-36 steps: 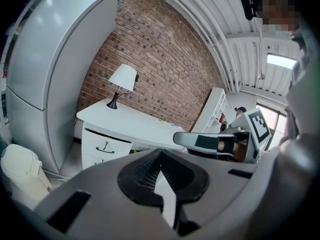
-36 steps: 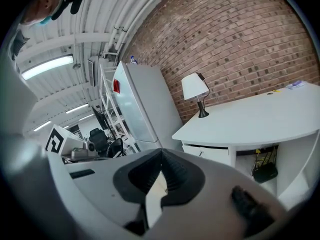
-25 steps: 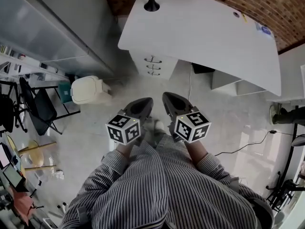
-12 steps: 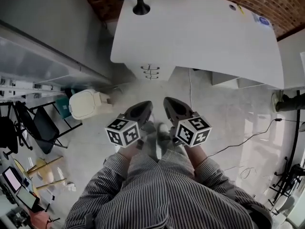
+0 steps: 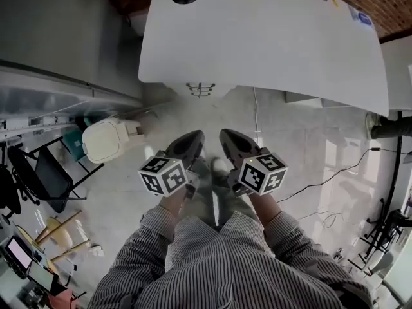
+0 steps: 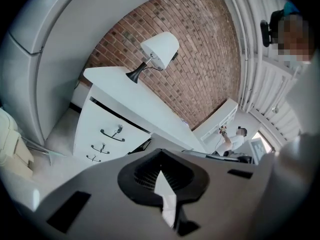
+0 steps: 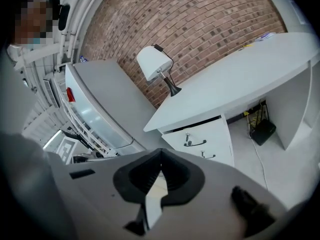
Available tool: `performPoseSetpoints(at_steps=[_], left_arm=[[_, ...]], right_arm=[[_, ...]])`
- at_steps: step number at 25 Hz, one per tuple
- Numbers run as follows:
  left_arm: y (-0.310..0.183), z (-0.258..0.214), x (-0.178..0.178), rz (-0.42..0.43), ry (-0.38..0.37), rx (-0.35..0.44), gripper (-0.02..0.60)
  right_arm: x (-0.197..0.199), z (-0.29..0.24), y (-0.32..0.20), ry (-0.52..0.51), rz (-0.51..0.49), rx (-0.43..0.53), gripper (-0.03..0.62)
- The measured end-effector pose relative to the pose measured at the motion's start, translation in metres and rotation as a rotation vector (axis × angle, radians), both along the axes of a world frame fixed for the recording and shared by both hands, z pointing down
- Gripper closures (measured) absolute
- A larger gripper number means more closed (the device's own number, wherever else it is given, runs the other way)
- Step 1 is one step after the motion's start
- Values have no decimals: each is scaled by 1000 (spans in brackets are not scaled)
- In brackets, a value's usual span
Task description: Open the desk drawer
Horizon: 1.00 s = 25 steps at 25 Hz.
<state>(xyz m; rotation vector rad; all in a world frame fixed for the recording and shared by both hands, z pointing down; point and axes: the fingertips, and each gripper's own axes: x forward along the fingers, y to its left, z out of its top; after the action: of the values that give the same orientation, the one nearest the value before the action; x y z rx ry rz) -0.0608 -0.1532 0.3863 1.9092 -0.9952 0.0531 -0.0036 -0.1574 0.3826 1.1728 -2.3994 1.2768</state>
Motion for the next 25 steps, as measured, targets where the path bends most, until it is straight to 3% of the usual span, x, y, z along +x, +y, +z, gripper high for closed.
performPoseSetpoints(at_steps=[9, 13, 17, 25], left_arm=[[-12, 52, -7, -56, 82, -74, 571], [-17, 71, -12, -88, 113, -102, 571], [-22, 90, -16, -131, 181, -108, 571], [-31, 123, -24, -186, 256, -135, 571]], right_arm=[[-3, 54, -13, 0, 52, -67, 579], [-5, 76, -18, -54, 112, -105, 579], [-13, 103, -21, -64, 126, -137, 578], [-29, 134, -29, -217, 162, -158, 577]])
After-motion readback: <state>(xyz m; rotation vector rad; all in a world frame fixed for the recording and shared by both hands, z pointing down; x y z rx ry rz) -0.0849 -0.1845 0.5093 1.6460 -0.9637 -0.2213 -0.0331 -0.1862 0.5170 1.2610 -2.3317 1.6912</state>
